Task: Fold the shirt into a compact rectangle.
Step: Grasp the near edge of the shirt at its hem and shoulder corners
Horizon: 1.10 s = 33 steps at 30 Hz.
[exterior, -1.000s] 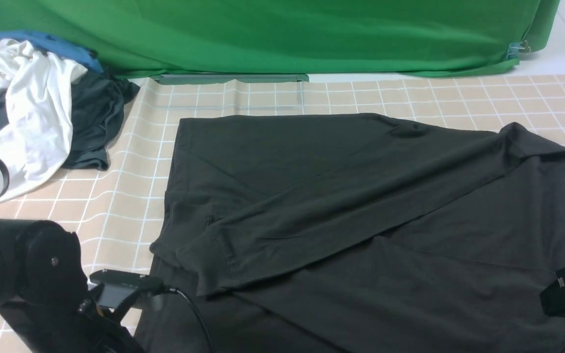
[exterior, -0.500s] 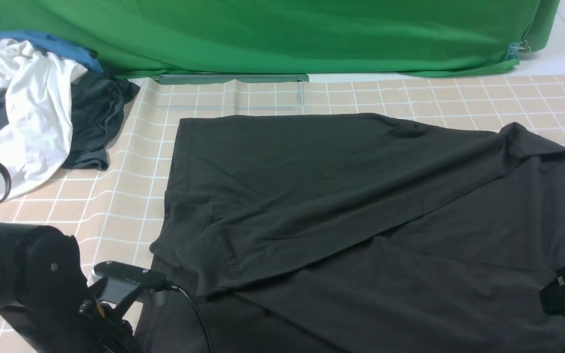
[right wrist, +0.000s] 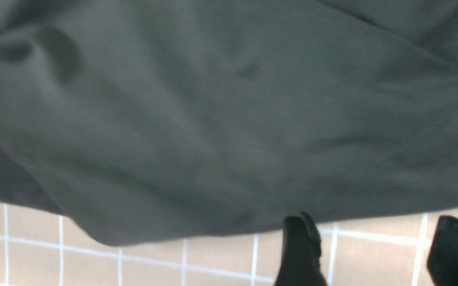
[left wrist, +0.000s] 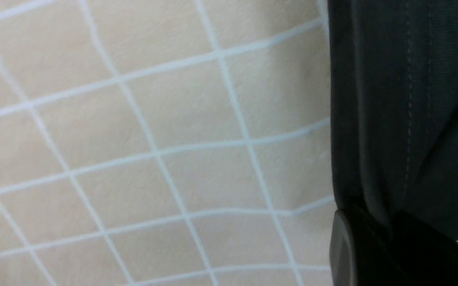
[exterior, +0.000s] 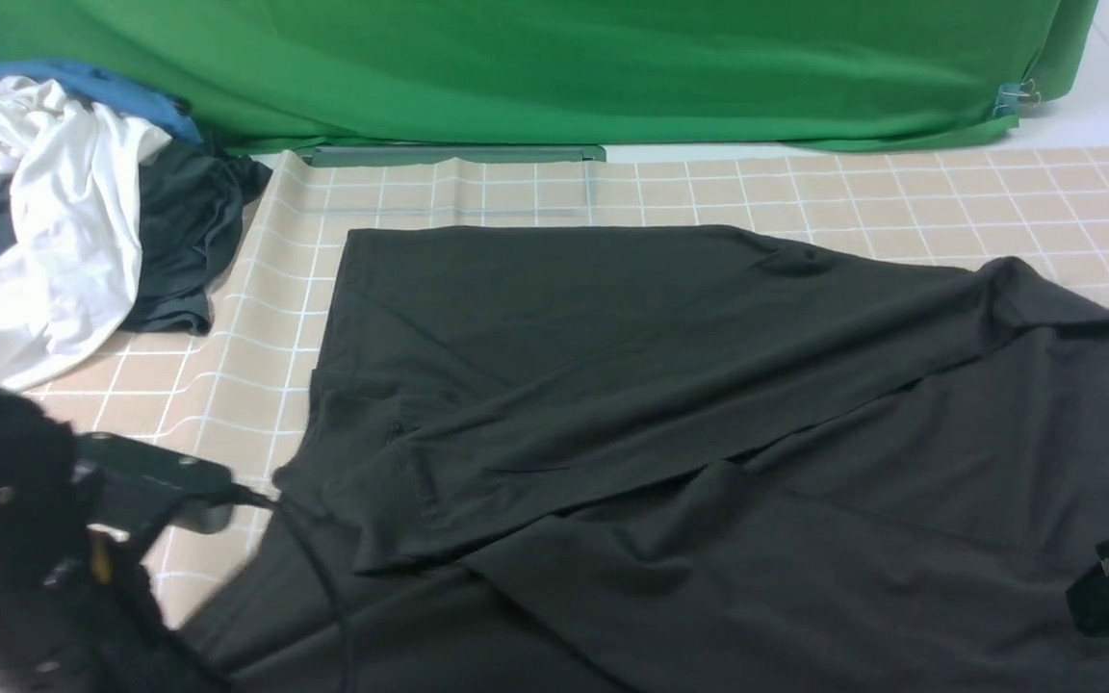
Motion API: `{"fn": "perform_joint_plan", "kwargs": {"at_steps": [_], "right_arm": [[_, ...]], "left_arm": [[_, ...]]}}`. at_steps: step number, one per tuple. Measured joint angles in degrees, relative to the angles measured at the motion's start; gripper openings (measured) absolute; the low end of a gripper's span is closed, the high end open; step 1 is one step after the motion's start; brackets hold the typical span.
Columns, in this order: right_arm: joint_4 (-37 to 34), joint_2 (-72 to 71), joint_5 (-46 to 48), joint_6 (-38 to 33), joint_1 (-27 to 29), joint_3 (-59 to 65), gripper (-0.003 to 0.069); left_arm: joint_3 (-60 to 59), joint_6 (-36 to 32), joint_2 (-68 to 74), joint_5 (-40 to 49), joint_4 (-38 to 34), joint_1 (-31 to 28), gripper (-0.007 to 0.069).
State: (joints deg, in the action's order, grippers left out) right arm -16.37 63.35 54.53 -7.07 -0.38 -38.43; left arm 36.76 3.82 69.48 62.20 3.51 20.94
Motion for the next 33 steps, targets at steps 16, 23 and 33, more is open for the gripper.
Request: {"fn": "perform_joint_plan", "kwargs": {"at_steps": [16, 23, 33], "right_arm": [[2.1, 2.65, -5.43, 2.67, -13.95, 9.26, 0.0479], [8.88, 10.76, -11.64, 14.09, -17.31, 9.68, 0.0604], [10.96, 16.75, -19.26, 16.83, -17.67, 9.09, 0.0419]], "left_arm": [[-0.05, 3.33, -6.02, 1.81, -1.6, 0.0, 0.0033], [-0.05, 3.33, -6.02, 1.42, -2.19, 0.0, 0.0033], [-0.05, 3.33, -6.02, -0.73, -2.46, 0.0, 0.0033]]}}
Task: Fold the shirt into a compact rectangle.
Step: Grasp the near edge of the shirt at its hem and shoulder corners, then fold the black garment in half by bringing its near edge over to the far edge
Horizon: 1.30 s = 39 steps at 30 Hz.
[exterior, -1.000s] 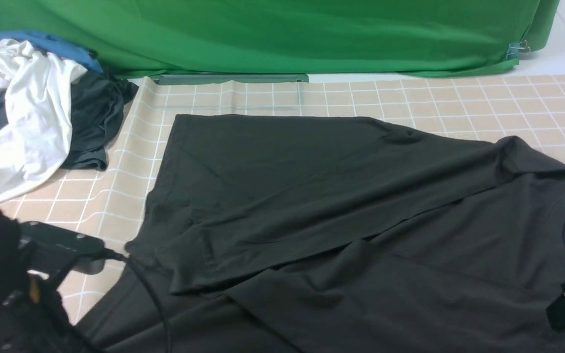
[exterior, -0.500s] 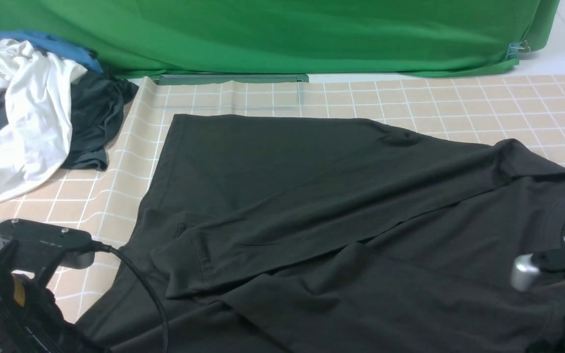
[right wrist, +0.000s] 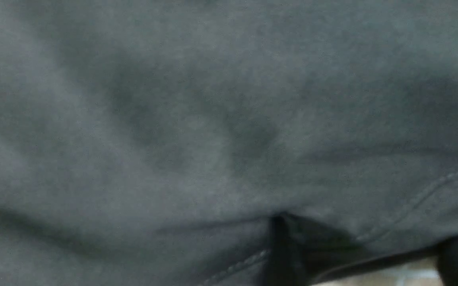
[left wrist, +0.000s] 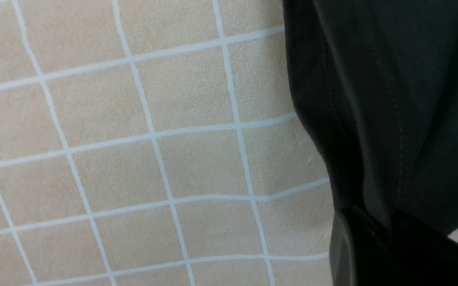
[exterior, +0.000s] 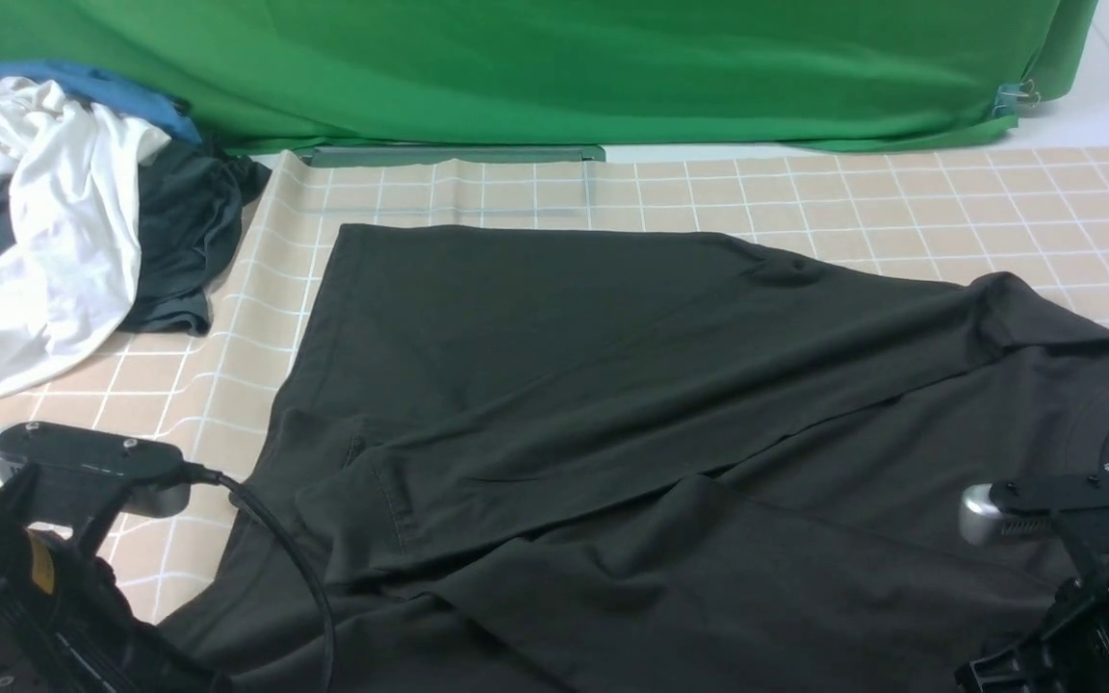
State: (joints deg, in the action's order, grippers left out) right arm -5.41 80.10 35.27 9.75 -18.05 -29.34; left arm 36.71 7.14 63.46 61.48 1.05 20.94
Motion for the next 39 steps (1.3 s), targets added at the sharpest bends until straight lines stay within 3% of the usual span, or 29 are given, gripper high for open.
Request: {"fn": "perform_joint_plan", "kwargs": {"at_steps": [3, 6, 19, 27, 32, 39], "right_arm": [[-0.17, 0.23, -2.08, -2.09, 0.0, -0.06, 0.0146], [-0.53, 0.28, -1.96, -3.29, 0.0, -0.53, 0.0066], [3.88, -7.62, 14.13, -3.89, 0.25, -12.14, 0.0058], [4.35, -4.35, 16.28, -5.88, 8.12, -24.26, 0.0058], [4.35, 3.1, 16.51, -6.97, 12.5, -32.64, 0.0058], [4.46, 17.97, 16.88, -8.41, 13.19, -47.9, 0.0059]], "left_arm": [[0.0, 0.42, 0.0, -1.73, -1.05, 0.0, 0.0033], [0.07, 1.05, 0.0, -2.34, -1.78, 0.0, 0.0033], [15.21, 6.48, 2.02, -0.49, 1.54, 0.0, 0.0033], [27.88, 7.28, 12.74, -1.07, 4.18, -0.53, 0.0033], [38.12, 5.14, 22.79, -2.73, 1.16, -5.6, 0.0033], [54.05, -0.74, 38.81, -4.24, -6.41, -11.83, 0.0033]]}}
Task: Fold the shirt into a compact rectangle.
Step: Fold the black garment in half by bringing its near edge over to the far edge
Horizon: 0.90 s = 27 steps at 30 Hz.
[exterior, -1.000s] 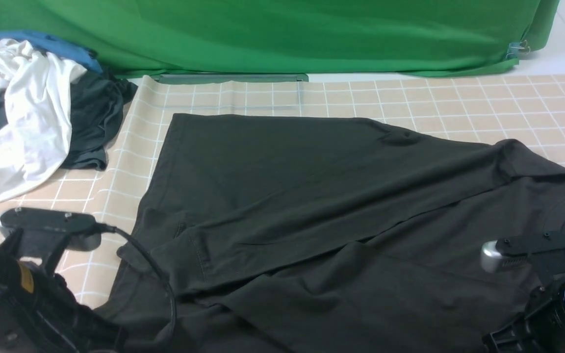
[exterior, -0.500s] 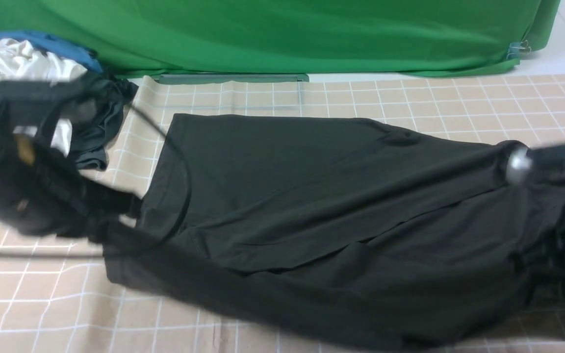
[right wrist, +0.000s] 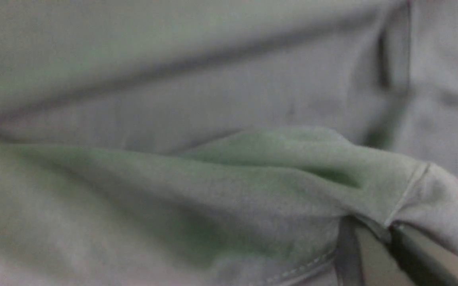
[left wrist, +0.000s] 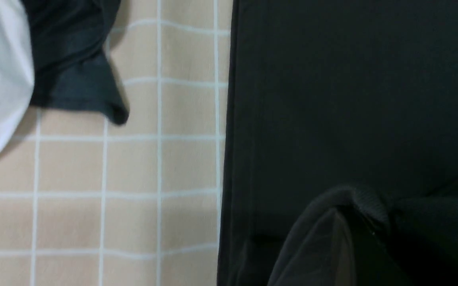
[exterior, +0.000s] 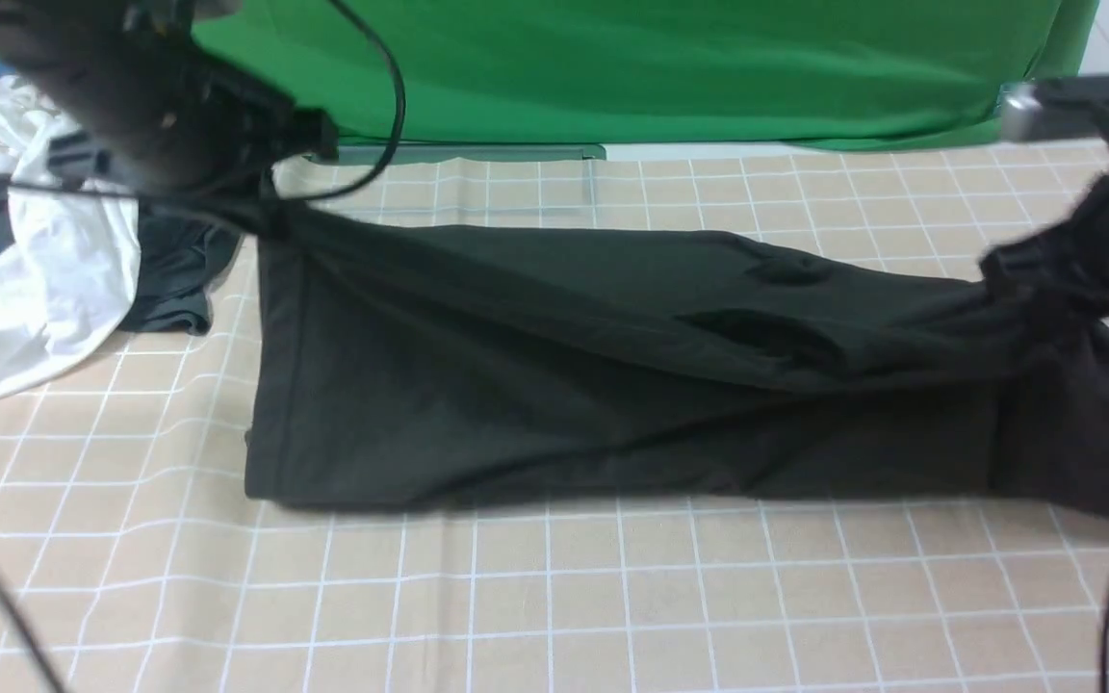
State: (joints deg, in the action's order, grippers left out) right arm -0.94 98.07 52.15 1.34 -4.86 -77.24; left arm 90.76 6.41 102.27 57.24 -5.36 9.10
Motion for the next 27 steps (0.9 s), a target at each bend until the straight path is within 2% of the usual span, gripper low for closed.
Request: {"fn": "perform_joint_plan", "kwargs": {"at_steps": [6, 9, 13, 15, 16, 20, 24, 27], "right_arm": [[0.06, 13.93, 1.05, -0.09, 0.51, -14.46, 0.0076], [0.5, 19.44, 1.28, -0.14, 0.63, -20.73, 0.0118], [0.94, 25.92, 4.46, -0.14, 0.65, -30.5, 0.0367], [0.94, 26.34, 8.25, -1.79, 0.15, -33.87, 0.0476], [0.54, 26.34, 9.84, -3.88, -0.3, -35.1, 0.0501], [-1.14, 25.91, 12.52, -12.01, -3.11, -36.6, 0.0518], [-2.35, 26.38, 12.13, -22.32, -8.7, -36.41, 0.0521], [-2.41, 27.07, 9.65, -25.36, -11.08, -36.32, 0.0521]], "left_arm": [[13.31, -0.53, 13.3, 1.7, -2.65, -2.95, 0.0033], [18.67, -0.53, 18.14, 2.48, -2.73, -4.02, 0.0033], [24.61, -0.06, 23.88, 3.67, -2.68, -4.53, 0.0033], [26.14, 0.12, 25.11, 4.27, -2.9, -4.53, 0.0033], [26.52, 0.12, 25.55, 4.5, -3.06, -4.53, 0.0033], [26.97, 0.32, 25.8, 5.33, -3.84, -4.53, 0.0033], [27.04, 0.29, 25.85, 5.44, -4.13, -4.53, 0.0033], [27.04, 0.29, 25.85, 5.49, -4.2, -4.53, 0.0033]]}}
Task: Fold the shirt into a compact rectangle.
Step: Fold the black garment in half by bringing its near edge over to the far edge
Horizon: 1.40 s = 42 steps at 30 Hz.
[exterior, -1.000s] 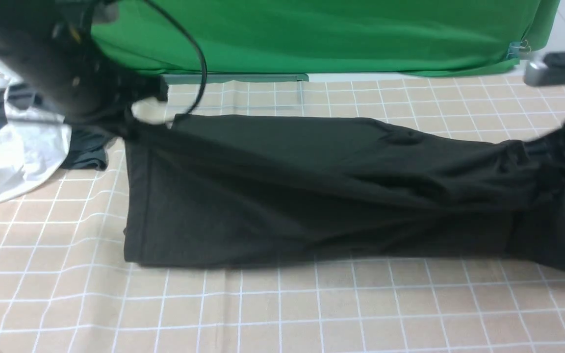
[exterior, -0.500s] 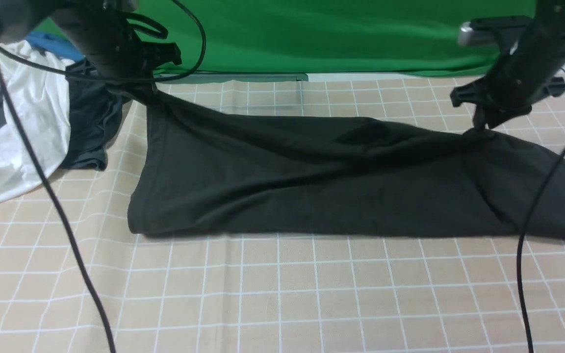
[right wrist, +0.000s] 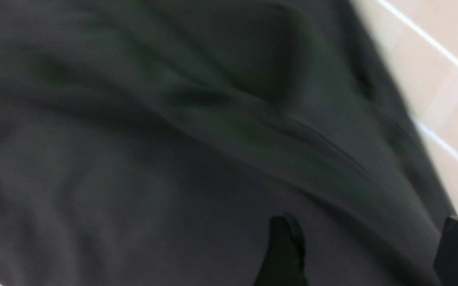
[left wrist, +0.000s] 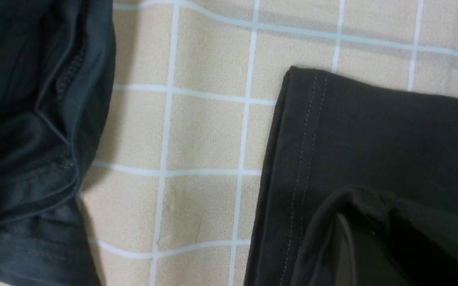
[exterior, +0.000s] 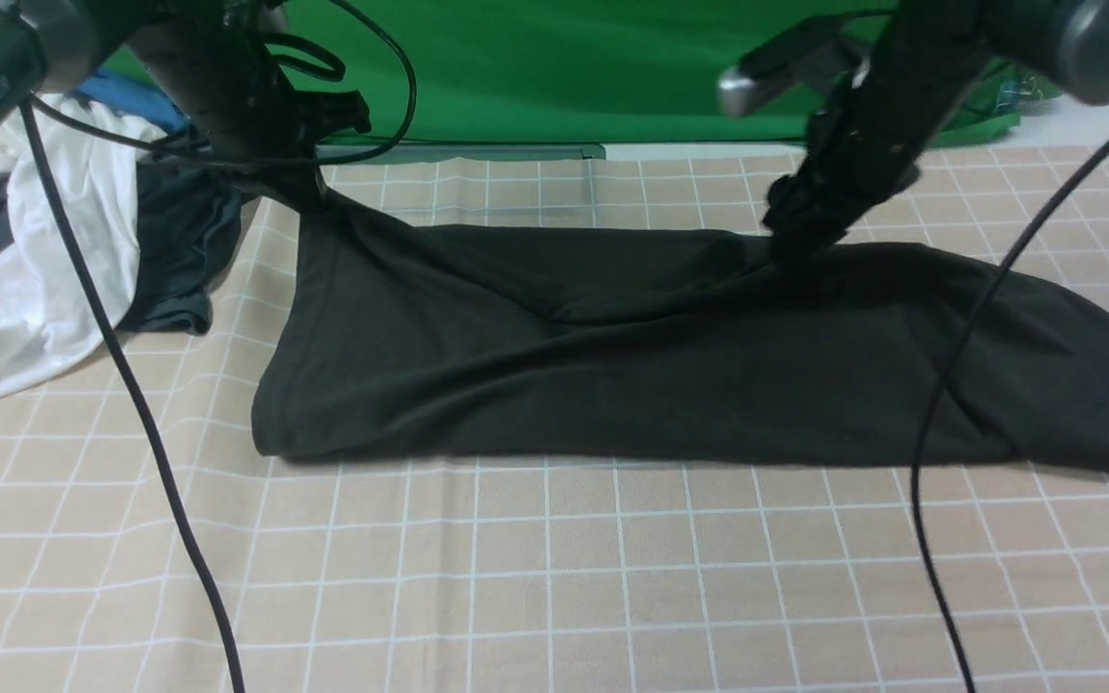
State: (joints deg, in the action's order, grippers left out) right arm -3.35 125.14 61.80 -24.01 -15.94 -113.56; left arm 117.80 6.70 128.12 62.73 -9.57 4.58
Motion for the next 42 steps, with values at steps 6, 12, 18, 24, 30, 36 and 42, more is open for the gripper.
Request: {"fn": "perform_joint_plan", "kwargs": {"at_steps": [6, 12, 18, 24, 30, 36, 42], "right_arm": [[2.48, 1.76, -2.95, -4.7, -2.09, 0.2, 0.0521], [3.35, 4.39, -2.38, -7.96, -2.15, 0.35, 0.0521], [3.35, 6.24, -5.41, -7.18, -2.15, 0.39, 0.0339], [4.73, 6.36, -8.79, -5.5, -2.09, 0.39, 0.0059], [5.69, 6.13, -10.07, -4.85, -0.75, -0.8, 0.0057], [5.51, 5.66, -13.23, -4.35, 0.55, -1.97, 0.0057], [5.43, 6.59, -16.7, -3.16, 0.81, -2.01, 0.0057]], "left_arm": [[0.0, -0.69, 0.0, 0.37, -0.54, 0.0, 0.0033], [0.0, -1.04, 0.0, 0.5, -1.01, 0.0, 0.0034], [0.0, -1.54, 0.0, 0.57, -1.08, 0.0, 0.0034], [0.0, -1.85, 0.0, 0.42, -2.08, 0.0, 0.0034], [0.99, -0.76, 0.07, 0.31, -1.54, -0.9, 0.0034], [2.01, -0.44, 0.18, -1.1, -1.48, -2.48, 0.0034], [2.28, -0.9, 2.4, -4.49, -1.87, -2.54, 0.0034]]}}
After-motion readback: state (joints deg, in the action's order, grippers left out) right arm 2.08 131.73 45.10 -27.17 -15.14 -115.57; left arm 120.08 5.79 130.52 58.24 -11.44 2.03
